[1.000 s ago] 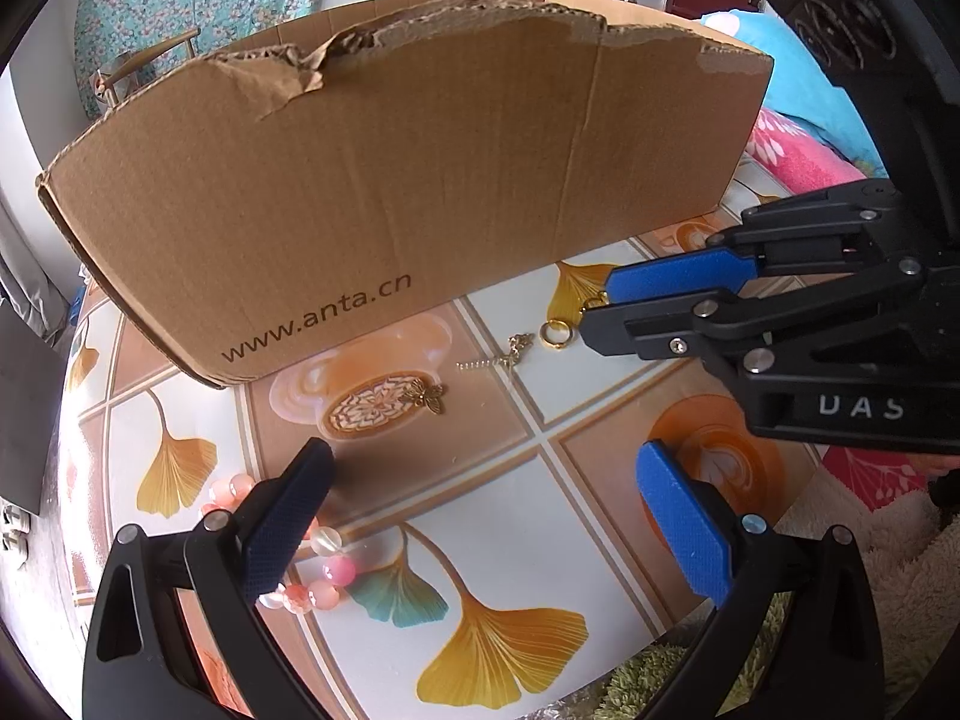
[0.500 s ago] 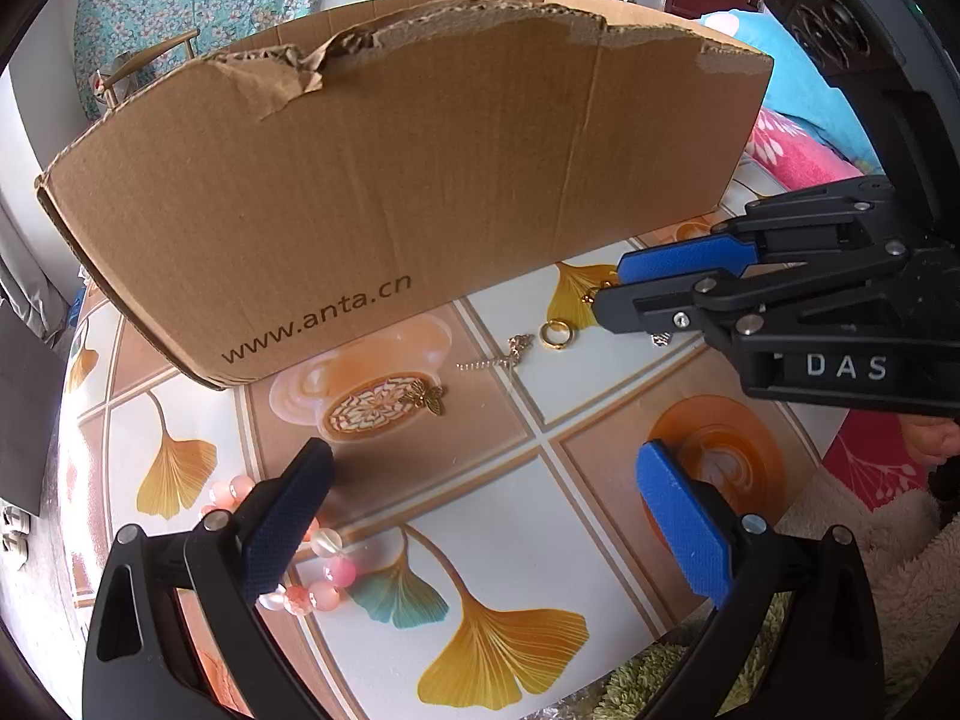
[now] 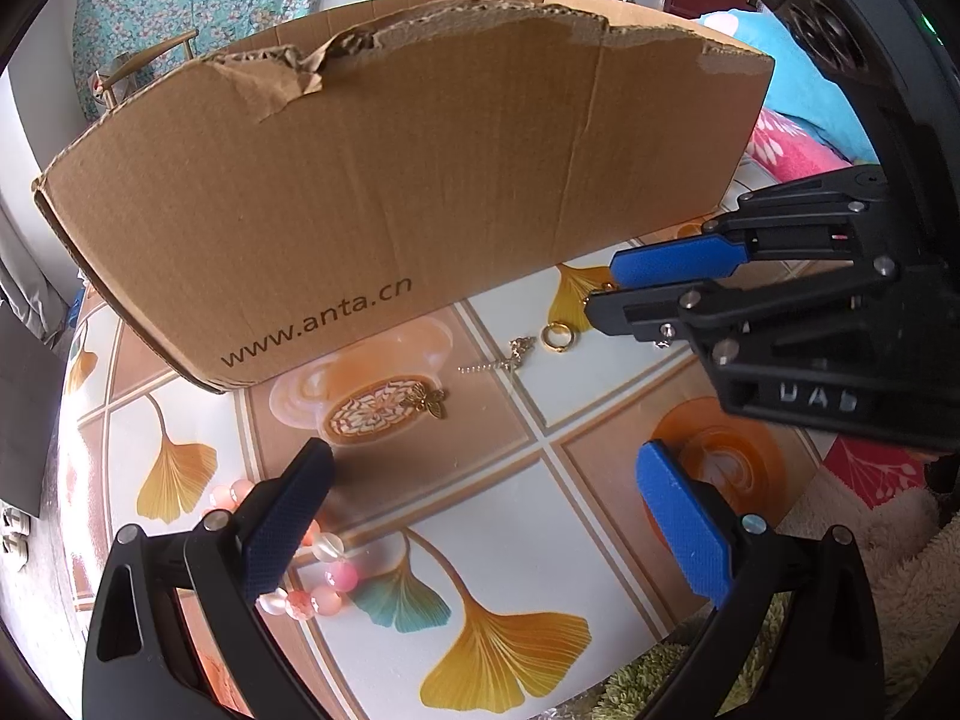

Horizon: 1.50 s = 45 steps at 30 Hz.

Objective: Organize jewelry

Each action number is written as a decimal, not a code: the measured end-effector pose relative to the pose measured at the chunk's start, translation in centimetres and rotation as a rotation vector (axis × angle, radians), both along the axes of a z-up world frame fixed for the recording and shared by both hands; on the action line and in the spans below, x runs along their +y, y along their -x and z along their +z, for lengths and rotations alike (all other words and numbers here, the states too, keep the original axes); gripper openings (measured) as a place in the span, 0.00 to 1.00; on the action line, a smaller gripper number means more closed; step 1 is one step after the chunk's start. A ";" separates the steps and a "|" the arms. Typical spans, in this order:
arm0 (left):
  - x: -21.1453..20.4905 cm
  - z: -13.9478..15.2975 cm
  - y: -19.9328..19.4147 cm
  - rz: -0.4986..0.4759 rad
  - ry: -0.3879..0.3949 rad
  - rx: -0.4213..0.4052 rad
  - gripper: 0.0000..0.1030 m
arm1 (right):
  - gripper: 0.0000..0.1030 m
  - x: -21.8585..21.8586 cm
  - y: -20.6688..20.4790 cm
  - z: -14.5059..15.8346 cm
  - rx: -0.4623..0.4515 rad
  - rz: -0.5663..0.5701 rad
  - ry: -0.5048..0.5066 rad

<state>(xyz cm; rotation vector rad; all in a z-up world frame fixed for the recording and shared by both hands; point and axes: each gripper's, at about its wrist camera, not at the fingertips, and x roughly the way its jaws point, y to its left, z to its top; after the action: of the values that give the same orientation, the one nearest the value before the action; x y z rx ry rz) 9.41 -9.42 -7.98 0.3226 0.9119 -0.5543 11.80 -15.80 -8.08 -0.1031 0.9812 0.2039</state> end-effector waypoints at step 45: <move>0.7 1.2 -2.5 -0.077 -0.021 -0.033 0.12 | 0.11 -4.3 0.9 1.7 0.015 -0.014 -0.134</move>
<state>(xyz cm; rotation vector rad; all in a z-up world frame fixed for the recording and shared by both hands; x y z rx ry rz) 11.87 -8.69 -6.82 0.3866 0.8769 -0.6092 10.88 -20.13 -6.38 0.0279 0.9808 0.2569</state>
